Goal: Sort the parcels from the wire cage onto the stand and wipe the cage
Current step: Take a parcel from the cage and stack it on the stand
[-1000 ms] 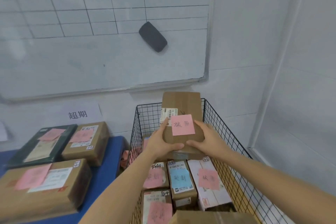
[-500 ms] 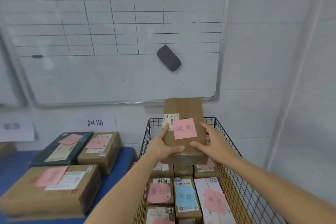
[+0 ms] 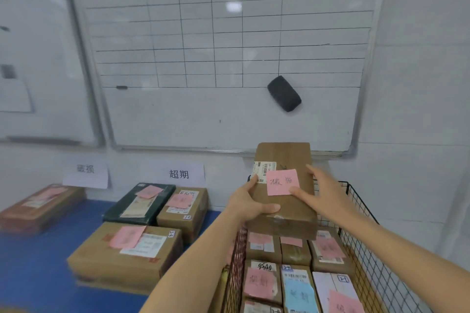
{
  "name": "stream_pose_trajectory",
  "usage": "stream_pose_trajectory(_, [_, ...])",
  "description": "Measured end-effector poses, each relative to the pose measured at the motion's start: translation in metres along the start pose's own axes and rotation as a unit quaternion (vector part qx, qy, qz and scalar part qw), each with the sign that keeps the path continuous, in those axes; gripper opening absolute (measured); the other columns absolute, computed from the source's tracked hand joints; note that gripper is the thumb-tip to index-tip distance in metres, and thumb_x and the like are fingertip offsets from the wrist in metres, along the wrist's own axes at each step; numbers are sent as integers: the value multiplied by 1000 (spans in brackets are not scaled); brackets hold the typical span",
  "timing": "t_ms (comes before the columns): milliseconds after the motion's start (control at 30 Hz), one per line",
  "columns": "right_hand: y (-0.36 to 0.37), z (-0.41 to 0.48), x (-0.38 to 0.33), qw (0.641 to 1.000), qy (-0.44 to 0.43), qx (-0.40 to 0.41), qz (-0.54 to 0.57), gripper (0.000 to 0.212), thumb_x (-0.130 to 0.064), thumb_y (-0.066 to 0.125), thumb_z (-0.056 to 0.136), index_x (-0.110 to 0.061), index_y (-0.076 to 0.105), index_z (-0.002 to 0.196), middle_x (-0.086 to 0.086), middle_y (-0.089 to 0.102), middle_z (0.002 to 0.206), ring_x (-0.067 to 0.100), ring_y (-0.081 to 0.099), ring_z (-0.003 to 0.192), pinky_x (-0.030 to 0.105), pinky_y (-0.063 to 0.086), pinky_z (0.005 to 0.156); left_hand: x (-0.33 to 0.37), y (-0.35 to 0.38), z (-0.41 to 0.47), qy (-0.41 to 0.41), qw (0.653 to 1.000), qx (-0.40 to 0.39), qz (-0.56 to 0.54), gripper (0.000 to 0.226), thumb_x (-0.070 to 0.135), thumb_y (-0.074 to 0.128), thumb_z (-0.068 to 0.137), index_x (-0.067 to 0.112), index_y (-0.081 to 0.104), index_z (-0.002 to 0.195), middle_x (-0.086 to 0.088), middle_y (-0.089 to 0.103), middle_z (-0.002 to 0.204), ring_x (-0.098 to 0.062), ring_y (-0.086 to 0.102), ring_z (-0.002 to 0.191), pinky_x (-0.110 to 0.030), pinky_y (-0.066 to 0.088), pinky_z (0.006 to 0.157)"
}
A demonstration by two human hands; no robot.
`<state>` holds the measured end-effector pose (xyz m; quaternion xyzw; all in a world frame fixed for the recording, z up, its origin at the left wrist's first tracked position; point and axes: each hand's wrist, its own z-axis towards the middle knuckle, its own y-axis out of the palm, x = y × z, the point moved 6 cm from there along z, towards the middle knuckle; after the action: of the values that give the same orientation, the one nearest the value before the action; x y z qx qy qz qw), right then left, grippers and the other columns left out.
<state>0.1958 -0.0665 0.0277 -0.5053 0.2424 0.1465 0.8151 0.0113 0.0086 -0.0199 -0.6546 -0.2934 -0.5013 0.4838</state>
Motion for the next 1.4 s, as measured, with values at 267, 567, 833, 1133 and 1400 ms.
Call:
stream_pose_trajectory(267, [18,14,-56,998,-10,50,26,98,-81,59,68,-25,34,144,-2,47,143,18,45,129,46,46,101,-5,-59,-6,15,999,4,-49,107,28,90,60,34,30,148,2,47,140,-16,52,118,-36,46,102])
stream_pose_trajectory(567, [85,10,-193,996,-52,54,54,86,-54,67,78,-14,35,146,4,43,147,20,42,133,39,36,108,-45,-211,-24,25,997,57,-46,107,34,90,59,38,29,147,4,45,142,-17,51,120,-39,47,101])
stream_pose_trajectory(833, [176,20,-290,992,-124,-1,35,79,-49,65,86,-18,30,149,0,37,151,14,35,137,23,25,106,-83,-323,-35,22,993,111,-33,104,28,86,67,36,23,150,4,43,142,-18,49,120,-43,49,98])
stream_pose_trajectory(1133, [264,39,-364,978,-190,-76,36,71,-46,62,89,-22,33,148,-3,39,150,13,36,136,33,31,112,-146,-435,-43,-33,981,190,2,103,28,87,65,37,27,148,4,48,138,-18,52,119,-40,47,100])
stream_pose_trajectory(1400, [368,61,-418,979,-161,-123,36,73,-48,60,90,-22,28,149,-3,37,150,15,41,130,30,32,109,-214,-538,-26,-88,980,176,40,104,26,87,66,33,25,150,-1,44,141,-20,48,121,-34,43,102])
